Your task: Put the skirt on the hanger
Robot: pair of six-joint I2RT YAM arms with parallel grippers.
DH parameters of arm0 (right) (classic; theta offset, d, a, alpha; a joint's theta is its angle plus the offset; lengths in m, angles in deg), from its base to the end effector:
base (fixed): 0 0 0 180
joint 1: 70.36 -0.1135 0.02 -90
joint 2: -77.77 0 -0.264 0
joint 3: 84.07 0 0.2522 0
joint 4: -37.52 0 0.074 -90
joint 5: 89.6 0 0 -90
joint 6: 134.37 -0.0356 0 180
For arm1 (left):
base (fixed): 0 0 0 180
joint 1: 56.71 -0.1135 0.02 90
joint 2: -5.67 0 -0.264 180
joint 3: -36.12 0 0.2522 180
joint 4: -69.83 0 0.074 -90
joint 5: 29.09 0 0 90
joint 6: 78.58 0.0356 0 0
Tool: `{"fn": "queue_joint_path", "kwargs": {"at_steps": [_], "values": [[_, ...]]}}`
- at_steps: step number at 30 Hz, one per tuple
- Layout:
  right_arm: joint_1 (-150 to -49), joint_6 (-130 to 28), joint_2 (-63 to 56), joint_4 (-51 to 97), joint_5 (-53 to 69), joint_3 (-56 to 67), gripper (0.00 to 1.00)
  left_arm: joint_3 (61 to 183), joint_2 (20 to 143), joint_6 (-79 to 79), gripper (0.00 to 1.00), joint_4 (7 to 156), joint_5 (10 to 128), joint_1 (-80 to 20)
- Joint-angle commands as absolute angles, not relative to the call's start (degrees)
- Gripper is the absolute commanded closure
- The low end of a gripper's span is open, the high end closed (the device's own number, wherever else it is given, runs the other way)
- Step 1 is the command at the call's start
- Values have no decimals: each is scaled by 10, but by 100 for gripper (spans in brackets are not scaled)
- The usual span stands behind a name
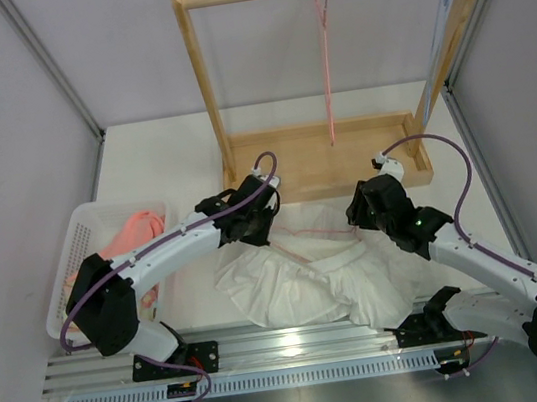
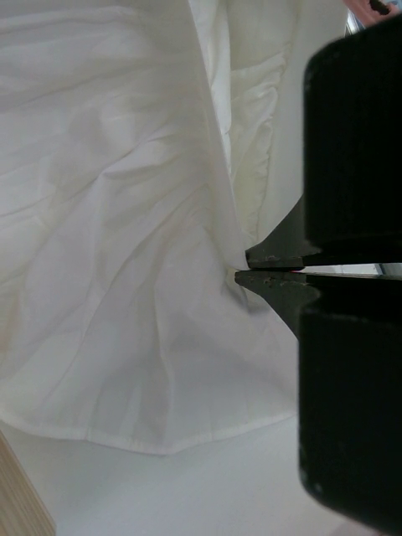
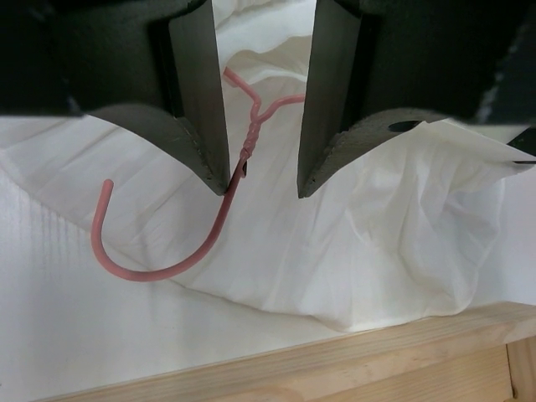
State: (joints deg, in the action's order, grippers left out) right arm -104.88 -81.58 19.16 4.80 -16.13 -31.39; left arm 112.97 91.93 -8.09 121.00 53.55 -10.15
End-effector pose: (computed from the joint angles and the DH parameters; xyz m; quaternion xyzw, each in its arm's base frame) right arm 0.1852 0.1151 0.2453 0.0832 0.8902 0.1462 0.4234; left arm 0.2132 -0.2185 0.2405 0.2099 0.9423 -0.0861 0.2463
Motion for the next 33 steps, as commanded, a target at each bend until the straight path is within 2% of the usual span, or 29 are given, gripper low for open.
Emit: {"fn": "queue_joint_path", "kwargs": {"at_steps": [1,8,10,14,15,16,33], "values": [[-1052,-844,197,68,-118,-321,58,1133,921,-78,100,1192,516,-103],[-1056,-861,212,72,-104,-348,60,1137,924,-82,100,1191,516,-104],[-1057,-865,216,74,-104,-357,63,1139,924,-83,100,1191,516,-103],[-1063,-872,224,71,-123,-364,81,1140,922,-84,100,1194,516,-103],[-1062,-872,229,73,-131,-365,95,1140,921,-84,100,1197,516,-102],[-1063,-871,229,74,-136,-365,100,1140,918,-84,100,1199,516,-101],[-1161,-765,242,82,-453,-352,100,1180,850,-64,100,1299,562,-102]]}}
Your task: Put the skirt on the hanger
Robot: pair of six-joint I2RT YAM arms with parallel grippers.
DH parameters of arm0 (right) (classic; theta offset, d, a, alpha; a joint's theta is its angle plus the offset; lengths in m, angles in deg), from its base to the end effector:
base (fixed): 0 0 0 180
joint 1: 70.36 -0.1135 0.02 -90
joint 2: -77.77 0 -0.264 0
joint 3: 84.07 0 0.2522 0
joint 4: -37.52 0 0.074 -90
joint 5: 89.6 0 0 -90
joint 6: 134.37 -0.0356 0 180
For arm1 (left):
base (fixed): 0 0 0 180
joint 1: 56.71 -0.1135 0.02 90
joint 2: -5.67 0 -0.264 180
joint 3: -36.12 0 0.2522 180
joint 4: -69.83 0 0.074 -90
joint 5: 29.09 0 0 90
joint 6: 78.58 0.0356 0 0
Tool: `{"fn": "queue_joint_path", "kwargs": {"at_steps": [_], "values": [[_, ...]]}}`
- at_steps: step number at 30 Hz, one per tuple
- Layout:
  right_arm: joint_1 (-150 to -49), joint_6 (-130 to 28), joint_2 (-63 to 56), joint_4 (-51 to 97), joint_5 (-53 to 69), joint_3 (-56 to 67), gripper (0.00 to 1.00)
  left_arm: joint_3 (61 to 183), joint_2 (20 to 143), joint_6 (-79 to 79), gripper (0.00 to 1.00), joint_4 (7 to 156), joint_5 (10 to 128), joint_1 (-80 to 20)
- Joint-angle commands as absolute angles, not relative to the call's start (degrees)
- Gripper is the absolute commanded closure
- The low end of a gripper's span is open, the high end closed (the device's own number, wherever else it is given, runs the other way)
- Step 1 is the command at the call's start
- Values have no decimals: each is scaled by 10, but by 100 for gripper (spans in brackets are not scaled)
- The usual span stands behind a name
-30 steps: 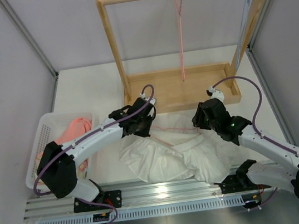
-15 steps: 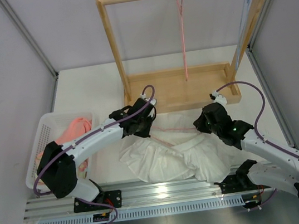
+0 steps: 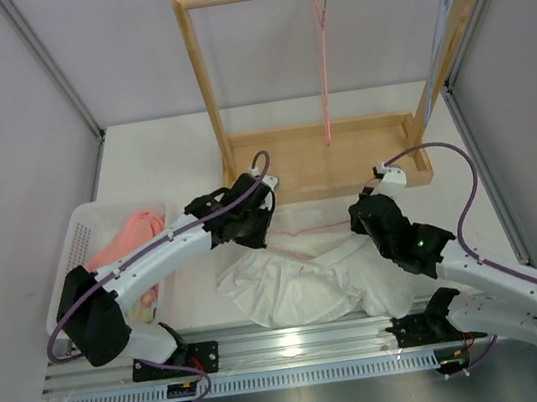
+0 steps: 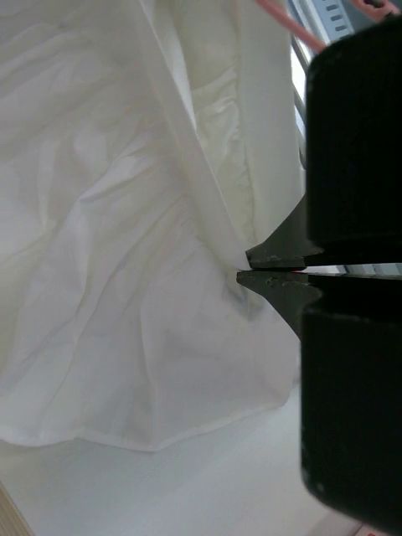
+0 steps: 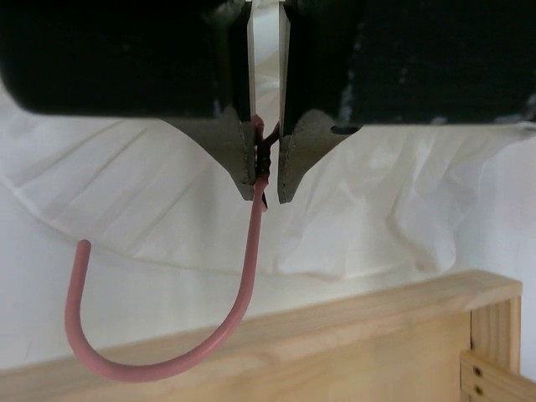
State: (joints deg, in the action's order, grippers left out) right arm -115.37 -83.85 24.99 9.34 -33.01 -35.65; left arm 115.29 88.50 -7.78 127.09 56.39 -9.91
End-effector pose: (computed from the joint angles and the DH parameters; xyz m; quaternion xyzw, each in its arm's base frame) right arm 0.1547 0.1270 0.2488 0.0975 0.8456 0.1229 0.5103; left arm 0.2019 -0.2109 0.2636 0.2211 0.9417 -0.1046 0.2312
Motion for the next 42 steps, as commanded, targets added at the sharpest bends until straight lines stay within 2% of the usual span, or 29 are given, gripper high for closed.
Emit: {"fn": "queue_joint_path", "kwargs": {"at_steps": [1,12,26,35,42], "values": [[-1162,-764,238,84,-463,-350,100,1179,845,-63,100,1300,564,-101],[-1151,-732,210,98,-493,-324,100,1106,810,-69,100,1260,568,-119],[-1221,-672,217,148,-532,-355,100,1256,835,-78,100,1308,483,-124],[-1263,-639,209,154,-576,-359,100,1301,854,-60,100,1335,439,-124],[-1294,-629,191,176,-557,-327,100,1312,866,-57,100,1296,511,-85]]}}
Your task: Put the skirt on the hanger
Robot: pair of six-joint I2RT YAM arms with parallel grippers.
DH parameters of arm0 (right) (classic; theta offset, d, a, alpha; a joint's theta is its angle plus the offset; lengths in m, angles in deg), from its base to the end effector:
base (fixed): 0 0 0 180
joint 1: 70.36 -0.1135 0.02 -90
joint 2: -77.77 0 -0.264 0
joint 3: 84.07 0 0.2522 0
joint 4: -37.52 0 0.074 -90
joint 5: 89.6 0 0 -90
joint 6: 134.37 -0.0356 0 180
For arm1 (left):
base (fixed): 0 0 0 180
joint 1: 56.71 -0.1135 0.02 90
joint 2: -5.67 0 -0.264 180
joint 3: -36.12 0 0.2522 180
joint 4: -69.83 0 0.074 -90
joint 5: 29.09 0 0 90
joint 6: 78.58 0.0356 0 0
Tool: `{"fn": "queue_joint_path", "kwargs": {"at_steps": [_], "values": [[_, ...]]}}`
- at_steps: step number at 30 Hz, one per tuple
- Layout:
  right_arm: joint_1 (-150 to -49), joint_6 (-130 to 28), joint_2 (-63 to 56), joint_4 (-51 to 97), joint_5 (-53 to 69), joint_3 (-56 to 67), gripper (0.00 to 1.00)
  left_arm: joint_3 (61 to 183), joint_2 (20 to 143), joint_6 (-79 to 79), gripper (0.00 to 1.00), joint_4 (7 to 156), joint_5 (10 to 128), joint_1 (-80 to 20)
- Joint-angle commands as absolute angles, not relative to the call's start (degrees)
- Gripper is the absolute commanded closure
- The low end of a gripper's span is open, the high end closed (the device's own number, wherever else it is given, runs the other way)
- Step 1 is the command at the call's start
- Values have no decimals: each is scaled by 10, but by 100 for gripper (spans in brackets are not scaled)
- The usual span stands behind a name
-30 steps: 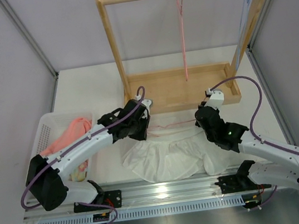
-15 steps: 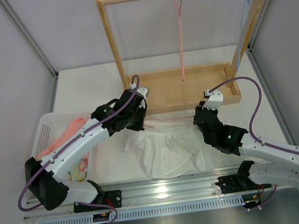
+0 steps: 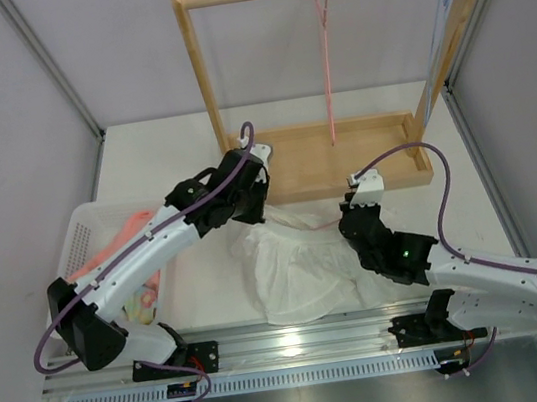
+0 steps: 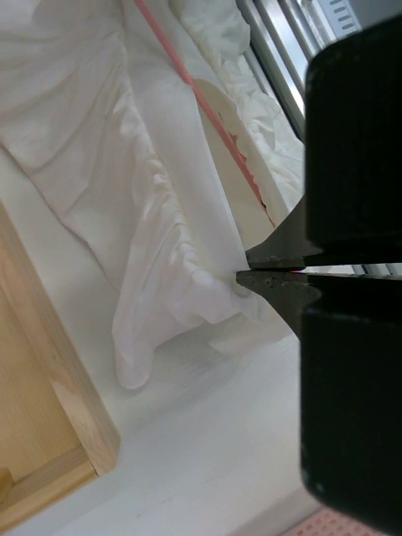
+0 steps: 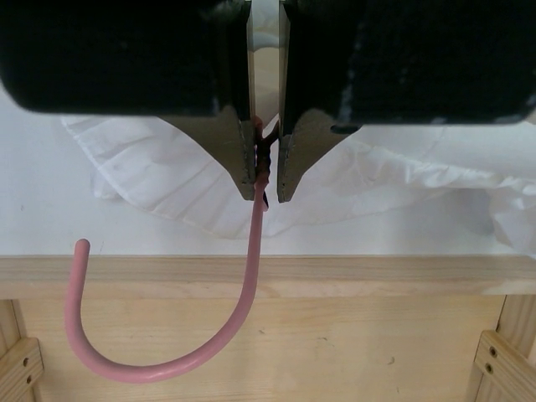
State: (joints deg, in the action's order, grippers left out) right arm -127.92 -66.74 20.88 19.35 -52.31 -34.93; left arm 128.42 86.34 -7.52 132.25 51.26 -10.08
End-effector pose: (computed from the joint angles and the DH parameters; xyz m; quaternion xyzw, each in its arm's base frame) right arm 0.1374 0.1634 0.2588 -0.0051 0.7952 0.0169 0.6061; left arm 0.2057 -0.2090 0.3403 0.1972 0.9182 -0.1144 0.3240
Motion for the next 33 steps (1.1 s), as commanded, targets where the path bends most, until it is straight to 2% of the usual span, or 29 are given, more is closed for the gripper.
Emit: {"fn": "queue_joint_path", "kwargs": {"at_steps": [1,13,19,20,22,23,27,33], "values": [[-1303,-624,180,173,-566,-314,100,1312,871,-57,100,1286,521,-78],[-1332,-635,127,179,-501,-170,100,1311,883,-77,98,1245,556,-56],[-1335,-655,115,166,-473,-173,100,1294,853,-46,75,1214,561,-50],[-1336,-658,126,164,-468,-174,100,1285,839,-35,65,1208,562,-49],[-1336,-659,137,152,-468,-169,100,1257,818,-6,52,1181,564,-47],[-1336,-656,140,146,-471,-163,100,1252,807,2,50,1173,567,-47],[-1334,-642,153,113,-475,-131,100,1218,737,44,46,1103,605,-47],[-1320,-646,157,72,-433,-84,100,1139,702,83,50,1016,720,-46]]}}
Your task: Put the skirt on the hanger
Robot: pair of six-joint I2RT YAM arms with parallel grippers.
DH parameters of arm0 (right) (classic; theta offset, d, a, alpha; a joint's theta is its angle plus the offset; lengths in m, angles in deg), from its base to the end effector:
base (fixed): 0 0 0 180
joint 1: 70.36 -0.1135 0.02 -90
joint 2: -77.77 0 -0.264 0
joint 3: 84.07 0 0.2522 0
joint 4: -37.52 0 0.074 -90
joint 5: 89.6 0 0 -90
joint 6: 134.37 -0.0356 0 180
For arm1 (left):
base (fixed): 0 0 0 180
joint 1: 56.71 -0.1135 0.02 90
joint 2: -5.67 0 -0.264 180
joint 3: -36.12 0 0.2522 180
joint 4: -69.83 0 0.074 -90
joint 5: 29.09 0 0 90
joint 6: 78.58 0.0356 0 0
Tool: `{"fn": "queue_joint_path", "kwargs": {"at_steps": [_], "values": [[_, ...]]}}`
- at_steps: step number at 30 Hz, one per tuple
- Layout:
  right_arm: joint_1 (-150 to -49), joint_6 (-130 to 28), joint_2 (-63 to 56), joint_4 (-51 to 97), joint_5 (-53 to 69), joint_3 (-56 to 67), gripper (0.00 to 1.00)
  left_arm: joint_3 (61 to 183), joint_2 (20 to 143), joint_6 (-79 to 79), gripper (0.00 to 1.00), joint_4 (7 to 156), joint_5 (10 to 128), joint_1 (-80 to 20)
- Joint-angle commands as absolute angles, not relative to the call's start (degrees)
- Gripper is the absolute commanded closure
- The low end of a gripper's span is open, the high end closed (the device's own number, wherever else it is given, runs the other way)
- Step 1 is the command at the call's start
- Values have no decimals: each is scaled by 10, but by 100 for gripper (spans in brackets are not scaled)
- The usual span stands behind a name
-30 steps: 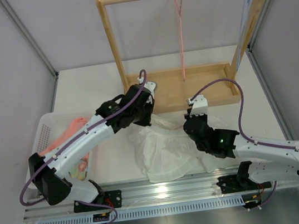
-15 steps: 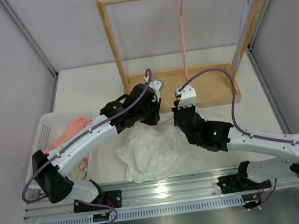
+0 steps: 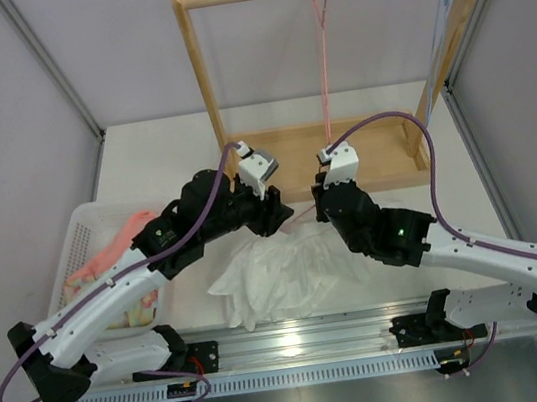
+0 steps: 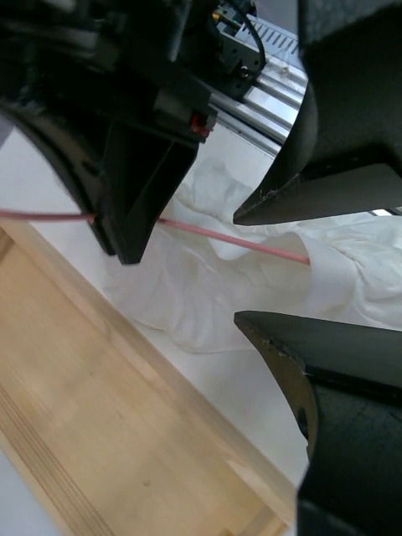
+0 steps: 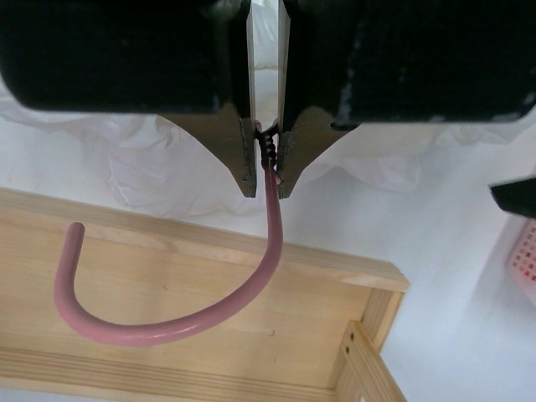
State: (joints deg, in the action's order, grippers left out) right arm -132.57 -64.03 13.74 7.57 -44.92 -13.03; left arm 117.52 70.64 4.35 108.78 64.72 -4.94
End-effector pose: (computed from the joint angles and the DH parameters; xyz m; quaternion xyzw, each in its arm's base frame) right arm 0.1370 0.2057 0.3430 -0.0808 0.7940 0.0914 0.5955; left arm 0.1537 -0.1989 0.3821 0.3331 0.7617 -0.2968 0.4700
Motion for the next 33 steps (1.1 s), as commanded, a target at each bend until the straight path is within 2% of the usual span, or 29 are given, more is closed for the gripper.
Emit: {"fn": "queue_joint_path", "kwargs": {"at_steps": [1,6,15,17,20,21,22,25,26,27,28,29,32,33], "values": [[-1319,-646,157,68,-430,-80,100,1133,699,84,50,1006,731,-46],[-1314,-651,164,50,-414,-66,100,1085,701,83,50,935,761,-43],[-1313,-655,163,35,-401,-50,100,1105,769,89,51,898,740,-24],[-1312,-655,164,33,-399,-48,100,1117,784,90,58,898,739,-21],[-1309,-655,166,28,-395,-46,100,1118,799,90,79,889,728,-14],[-1307,-655,166,28,-393,-45,100,1116,795,86,94,883,726,-13],[-1307,-656,165,24,-392,-45,100,1116,792,84,100,877,726,-13],[-1292,-664,164,13,-381,-48,100,1113,775,82,100,878,716,-11],[-1280,-668,165,7,-378,-46,96,1114,768,80,100,882,708,-12],[-1272,-672,167,-1,-378,-43,87,1112,760,79,100,884,699,-12],[-1265,-676,176,-11,-378,-41,74,1112,742,79,100,894,685,-12],[-1248,-678,183,-26,-377,-40,54,1114,735,81,100,900,670,-13],[-1218,-687,216,-52,-353,-40,38,1125,713,83,100,930,655,-13],[-1202,-690,225,-57,-348,-46,35,1129,707,83,100,934,653,-13]]}}
